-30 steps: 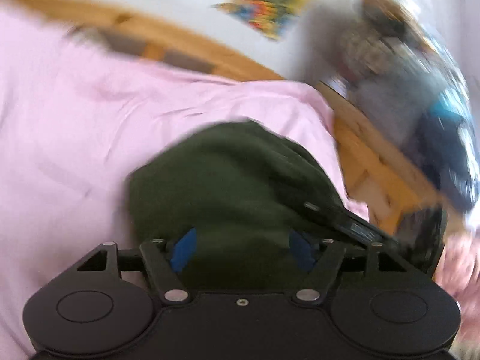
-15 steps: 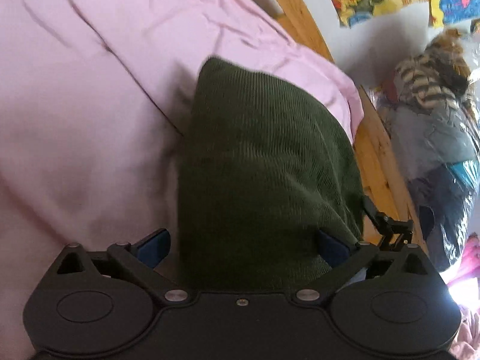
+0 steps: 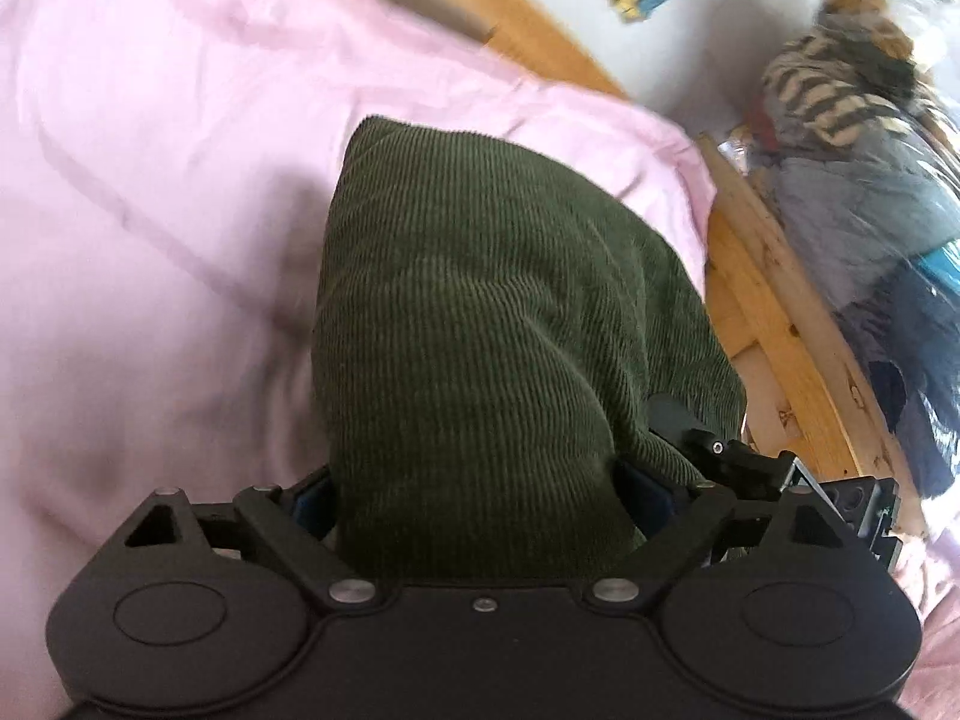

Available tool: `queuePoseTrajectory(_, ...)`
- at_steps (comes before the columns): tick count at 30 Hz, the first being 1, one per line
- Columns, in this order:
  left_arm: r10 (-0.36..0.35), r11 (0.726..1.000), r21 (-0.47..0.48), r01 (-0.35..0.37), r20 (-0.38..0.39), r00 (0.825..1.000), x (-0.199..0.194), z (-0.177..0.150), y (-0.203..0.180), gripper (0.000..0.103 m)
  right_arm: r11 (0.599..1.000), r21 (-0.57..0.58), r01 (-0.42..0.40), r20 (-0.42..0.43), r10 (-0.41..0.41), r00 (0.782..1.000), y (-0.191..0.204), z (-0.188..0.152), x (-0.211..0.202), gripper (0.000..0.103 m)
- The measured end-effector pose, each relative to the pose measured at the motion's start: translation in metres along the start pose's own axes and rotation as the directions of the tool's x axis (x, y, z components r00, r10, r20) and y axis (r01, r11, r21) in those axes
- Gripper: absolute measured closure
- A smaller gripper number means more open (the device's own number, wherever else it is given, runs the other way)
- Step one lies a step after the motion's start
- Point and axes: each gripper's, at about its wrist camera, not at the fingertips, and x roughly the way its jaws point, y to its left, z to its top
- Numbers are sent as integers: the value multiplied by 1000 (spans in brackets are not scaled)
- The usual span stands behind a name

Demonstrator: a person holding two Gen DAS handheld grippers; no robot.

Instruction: Fold large clothes

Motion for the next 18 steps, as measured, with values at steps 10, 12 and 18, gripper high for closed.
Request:
queuePoseTrajectory(10, 134, 987, 79, -142, 102, 986, -48, 33, 38, 10, 996, -93, 13, 22, -11, 1000, 34, -2, 83, 21)
queuePoseTrajectory(12, 188, 981, 37, -190, 49, 981, -30, 25, 59, 9, 988, -118, 103, -17, -106, 994, 25, -13, 95, 16)
queuePoseTrajectory(18, 214, 973, 56, -223, 127, 968, -24, 5, 66, 3, 952, -232, 198, 3, -203, 979, 19, -20, 90, 1)
